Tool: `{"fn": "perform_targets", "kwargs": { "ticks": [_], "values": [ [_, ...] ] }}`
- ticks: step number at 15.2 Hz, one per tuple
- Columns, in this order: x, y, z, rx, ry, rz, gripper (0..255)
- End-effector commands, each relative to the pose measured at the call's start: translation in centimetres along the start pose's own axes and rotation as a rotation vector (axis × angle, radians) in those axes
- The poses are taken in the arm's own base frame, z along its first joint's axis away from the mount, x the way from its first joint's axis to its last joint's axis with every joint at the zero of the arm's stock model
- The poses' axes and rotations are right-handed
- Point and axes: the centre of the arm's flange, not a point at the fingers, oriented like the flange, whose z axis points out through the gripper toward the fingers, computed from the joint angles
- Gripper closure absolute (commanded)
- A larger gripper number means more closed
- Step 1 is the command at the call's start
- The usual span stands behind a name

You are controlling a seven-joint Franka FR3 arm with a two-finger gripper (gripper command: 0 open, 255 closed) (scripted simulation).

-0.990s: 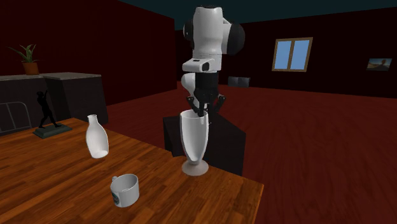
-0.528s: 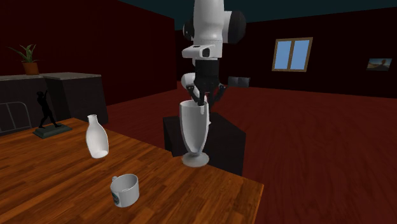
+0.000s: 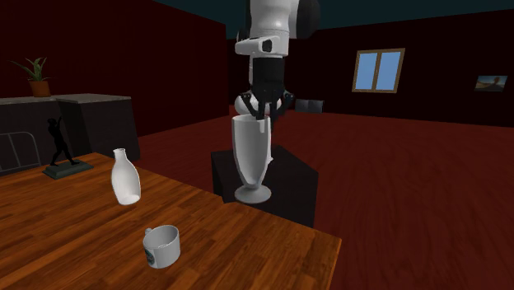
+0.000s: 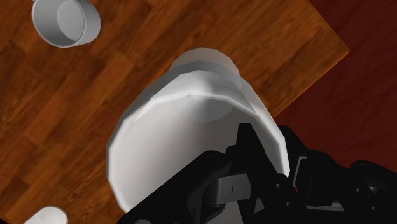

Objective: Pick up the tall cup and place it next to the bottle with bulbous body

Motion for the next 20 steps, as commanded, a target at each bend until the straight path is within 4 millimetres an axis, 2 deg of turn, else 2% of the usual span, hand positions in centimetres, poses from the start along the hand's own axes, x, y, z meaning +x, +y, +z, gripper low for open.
{"fn": "perform_targets", "kwargs": {
  "ticks": [1,14,20],
  "values": [
    [-0.1,0.0,-1.2,0.000,0.001,0.000,255],
    [-0.3,0.1,-7.7,0.000,0.001,0.000,255],
    [-6.4,5.0,-7.6,0.000,0.001,0.000,255]
  ]
}}
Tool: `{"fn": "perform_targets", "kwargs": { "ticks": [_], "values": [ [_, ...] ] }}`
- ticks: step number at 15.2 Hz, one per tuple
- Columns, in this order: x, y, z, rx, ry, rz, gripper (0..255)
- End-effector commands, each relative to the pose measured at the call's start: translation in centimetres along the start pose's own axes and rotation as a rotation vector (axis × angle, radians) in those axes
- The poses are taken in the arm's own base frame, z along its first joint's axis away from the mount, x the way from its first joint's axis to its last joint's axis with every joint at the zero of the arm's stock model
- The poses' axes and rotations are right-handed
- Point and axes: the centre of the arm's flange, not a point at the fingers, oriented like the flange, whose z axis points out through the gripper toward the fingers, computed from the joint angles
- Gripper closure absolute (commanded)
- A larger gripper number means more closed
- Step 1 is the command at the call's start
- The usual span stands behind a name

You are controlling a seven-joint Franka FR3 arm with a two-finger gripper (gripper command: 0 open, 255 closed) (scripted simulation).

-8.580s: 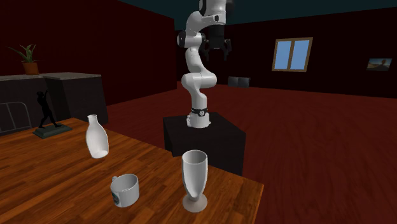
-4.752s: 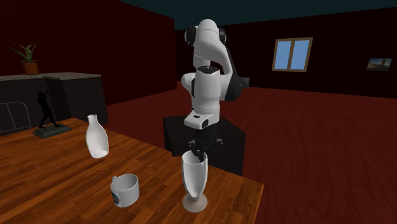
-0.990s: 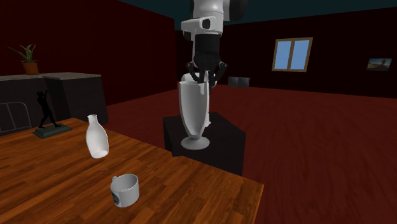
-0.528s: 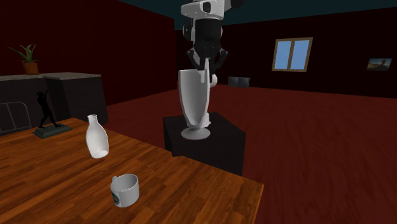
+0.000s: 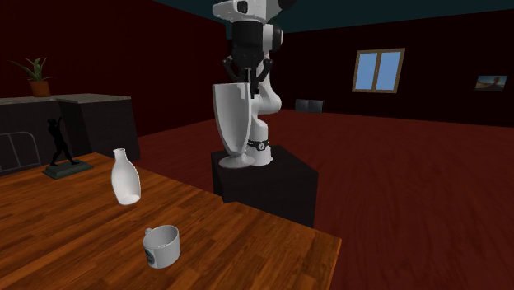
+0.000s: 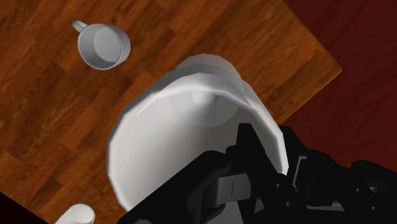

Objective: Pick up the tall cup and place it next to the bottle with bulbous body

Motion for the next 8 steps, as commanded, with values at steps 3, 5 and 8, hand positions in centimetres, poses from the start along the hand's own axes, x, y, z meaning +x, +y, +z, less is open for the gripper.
{"fn": "perform_targets", "kwargs": {
  "ticks": [3,5,8],
  "values": [
    [-4.0,3.2,0.4,0.000,0.001,-0.001,255],
    [-6.1,4.8,0.5,0.000,0.001,-0.001,255],
    [-9.2,7.3,0.5,0.000,0.001,-0.001,255]
  ]
}}
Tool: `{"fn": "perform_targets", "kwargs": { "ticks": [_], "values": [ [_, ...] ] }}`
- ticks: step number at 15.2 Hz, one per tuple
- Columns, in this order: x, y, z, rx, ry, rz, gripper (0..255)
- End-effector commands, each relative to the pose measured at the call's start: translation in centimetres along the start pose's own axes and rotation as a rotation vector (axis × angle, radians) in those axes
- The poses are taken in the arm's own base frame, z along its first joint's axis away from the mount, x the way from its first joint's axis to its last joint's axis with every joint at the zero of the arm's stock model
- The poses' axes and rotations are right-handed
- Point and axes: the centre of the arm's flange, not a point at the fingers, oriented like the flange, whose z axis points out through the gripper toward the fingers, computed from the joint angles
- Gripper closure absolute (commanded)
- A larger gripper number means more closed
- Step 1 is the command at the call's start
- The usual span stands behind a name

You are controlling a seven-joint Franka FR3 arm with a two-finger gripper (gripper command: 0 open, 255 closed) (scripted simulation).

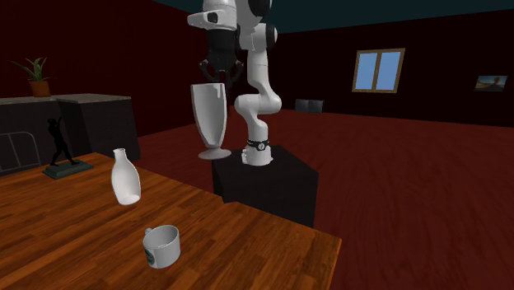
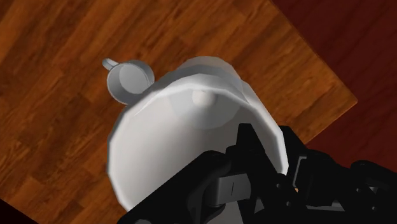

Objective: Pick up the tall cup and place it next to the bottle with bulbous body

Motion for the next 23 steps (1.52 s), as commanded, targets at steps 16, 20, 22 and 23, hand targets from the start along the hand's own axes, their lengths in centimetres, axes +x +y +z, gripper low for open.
{"fn": "perform_targets", "kwargs": {
  "ticks": [16,20,22,23],
  "values": [
    [-17.4,14.2,0.4,0.000,0.001,-0.001,255],
    [-21.5,17.5,0.5,0.000,0.001,-0.001,255],
    [-23.6,19.1,0.6,0.000,0.001,-0.001,255],
    [-24.6,20.0,0.6,0.000,0.001,-0.001,255]
  ]
}}
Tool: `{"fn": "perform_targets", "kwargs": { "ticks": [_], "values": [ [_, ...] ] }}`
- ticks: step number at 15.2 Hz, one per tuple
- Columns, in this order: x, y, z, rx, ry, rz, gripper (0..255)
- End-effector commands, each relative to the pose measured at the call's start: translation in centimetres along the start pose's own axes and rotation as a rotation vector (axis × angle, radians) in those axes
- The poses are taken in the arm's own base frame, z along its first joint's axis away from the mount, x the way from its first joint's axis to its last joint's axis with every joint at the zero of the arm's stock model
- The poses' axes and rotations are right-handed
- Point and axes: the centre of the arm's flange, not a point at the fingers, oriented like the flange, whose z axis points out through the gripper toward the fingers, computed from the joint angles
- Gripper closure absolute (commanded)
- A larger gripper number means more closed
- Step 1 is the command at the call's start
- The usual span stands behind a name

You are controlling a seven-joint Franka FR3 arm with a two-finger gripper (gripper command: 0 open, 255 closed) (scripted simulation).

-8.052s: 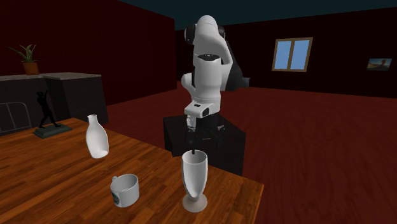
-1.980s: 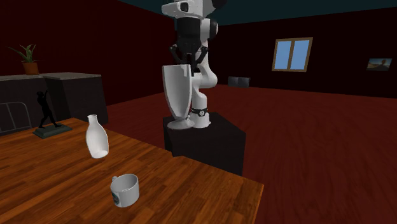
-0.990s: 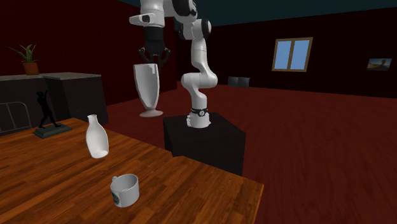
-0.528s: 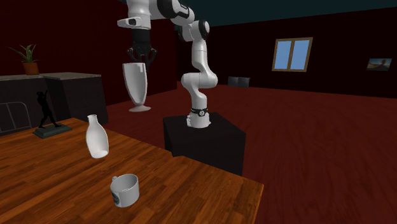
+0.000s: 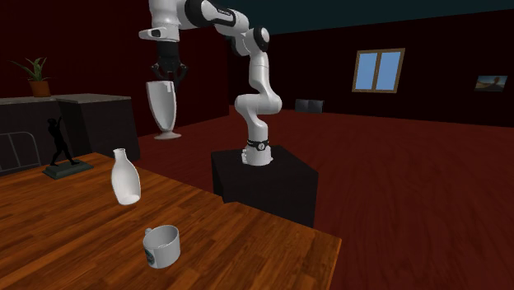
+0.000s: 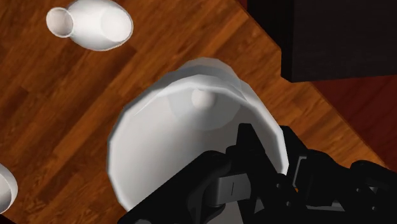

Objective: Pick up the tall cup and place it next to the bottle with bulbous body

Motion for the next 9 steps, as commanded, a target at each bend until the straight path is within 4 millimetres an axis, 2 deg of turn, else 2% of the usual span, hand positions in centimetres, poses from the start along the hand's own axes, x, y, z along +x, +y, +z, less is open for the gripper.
{"fn": "perform_targets", "kwargs": {
  "ticks": [1,9],
  "values": [
    [-2.1,1.6,0.1,-0.001,0.001,-0.002,255],
    [-10.3,8.2,0.3,-0.001,0.001,-0.002,255]
  ]
}}
